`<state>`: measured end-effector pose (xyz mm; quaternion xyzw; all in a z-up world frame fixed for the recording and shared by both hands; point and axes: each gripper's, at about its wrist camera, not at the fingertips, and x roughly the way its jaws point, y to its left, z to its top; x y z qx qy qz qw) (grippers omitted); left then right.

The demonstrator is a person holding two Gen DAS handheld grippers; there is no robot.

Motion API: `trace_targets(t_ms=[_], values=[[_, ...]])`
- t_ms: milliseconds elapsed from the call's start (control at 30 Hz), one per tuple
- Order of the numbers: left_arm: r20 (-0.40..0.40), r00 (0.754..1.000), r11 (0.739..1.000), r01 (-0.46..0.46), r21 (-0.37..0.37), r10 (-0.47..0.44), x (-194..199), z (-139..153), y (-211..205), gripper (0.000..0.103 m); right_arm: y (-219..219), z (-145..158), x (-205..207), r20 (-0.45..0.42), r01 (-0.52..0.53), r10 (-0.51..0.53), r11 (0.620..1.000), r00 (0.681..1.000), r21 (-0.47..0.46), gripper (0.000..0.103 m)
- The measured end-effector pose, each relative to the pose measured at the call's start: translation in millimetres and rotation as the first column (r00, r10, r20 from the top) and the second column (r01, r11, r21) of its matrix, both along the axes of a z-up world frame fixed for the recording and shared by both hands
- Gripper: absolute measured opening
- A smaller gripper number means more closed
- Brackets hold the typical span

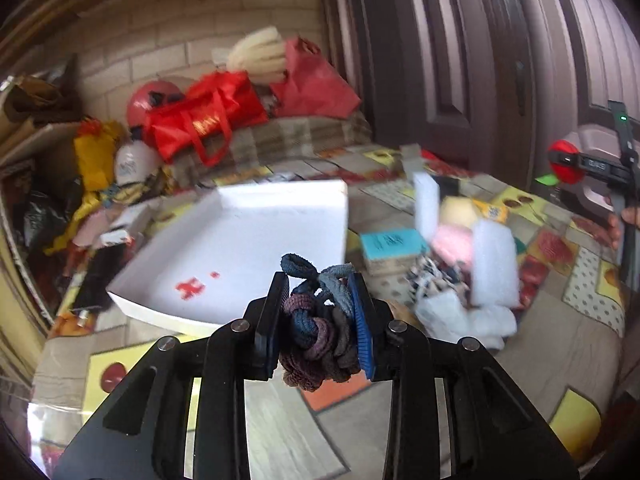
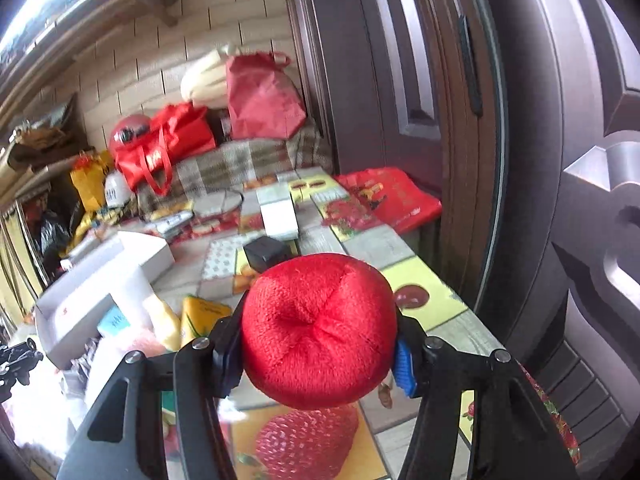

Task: Organize soft objects
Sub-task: 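Grasp the red plush ball with the right tool while the left tool grasps the knotted hair-tie bundle, then carry both items into the white box and open both tools to release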

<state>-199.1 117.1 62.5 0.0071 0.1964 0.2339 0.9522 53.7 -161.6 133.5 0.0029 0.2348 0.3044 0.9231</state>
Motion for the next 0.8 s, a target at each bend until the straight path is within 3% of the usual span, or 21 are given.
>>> trace_targets(t_ms=[67,200,367,533,800], values=[[0.046,0.995,0.996,-0.086,0.013,0.085,-3,0,14,0.03,-1,9,-12,0.068,0.014,-0.018,0.998,0.998,0.06,0.059],[0.063,0.981,0.981,-0.177,-0.081,0.183,-10,-4,45,0.03,11,9,-27,0.183,0.035,-0.045,0.997,0.982,0.062,0.059],[0.093,0.961,0.963,-0.253,-0.098,0.262,-22,-3,61,0.03,38,-11,-29,0.141,-0.028,0.025,1.0,0.99,0.014,0.059],[0.083,0.945,0.946,-0.307,-0.102,0.316,-25,-6,74,0.03,65,-12,-51,0.12,-0.14,0.133,0.989,0.984,0.049,0.059],[0.083,0.941,0.942,-0.321,-0.103,0.329,-26,-6,86,0.03,124,-15,-104,0.136,-0.364,0.357,0.931,0.924,0.025,0.059]])
